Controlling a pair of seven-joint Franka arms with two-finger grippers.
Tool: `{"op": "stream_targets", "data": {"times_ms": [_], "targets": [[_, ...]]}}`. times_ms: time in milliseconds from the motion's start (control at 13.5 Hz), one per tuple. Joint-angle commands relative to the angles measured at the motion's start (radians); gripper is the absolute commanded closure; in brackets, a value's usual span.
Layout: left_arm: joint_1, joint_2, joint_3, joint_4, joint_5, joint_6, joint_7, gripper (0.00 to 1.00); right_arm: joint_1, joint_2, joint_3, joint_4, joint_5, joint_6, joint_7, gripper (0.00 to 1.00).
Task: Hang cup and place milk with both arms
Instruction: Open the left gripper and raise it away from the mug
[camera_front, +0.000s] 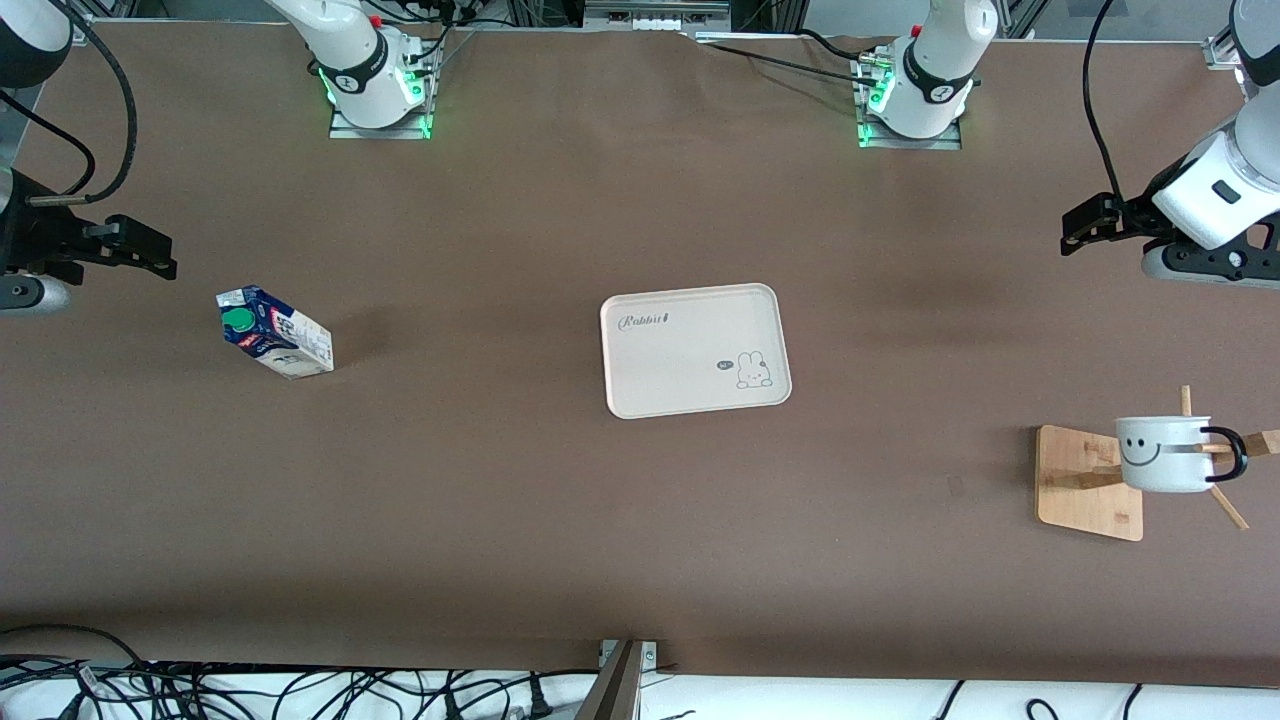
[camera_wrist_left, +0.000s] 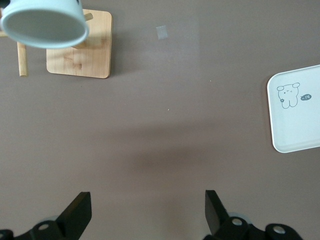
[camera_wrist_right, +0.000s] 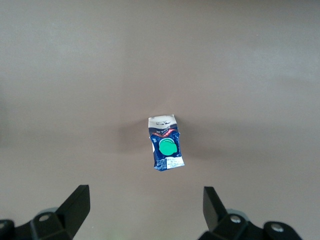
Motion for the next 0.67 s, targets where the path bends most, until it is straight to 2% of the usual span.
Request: {"op": "stream_targets", "data": {"times_ms": [0,593], "targets": [[-0.012,-0.017,0.012,-0.009,-0.010,0.007,-0.040,0.00,0.002,0.008,0.003,0.027,-0.003,-0.014,-0.005,0.00],[0.000,-0.020,0.015,0.007,-0.021,0.004,-0.128,0.00,0.000,0.010,0.003,0.027,-0.003,-0.014,-0.006,0.00]]}}
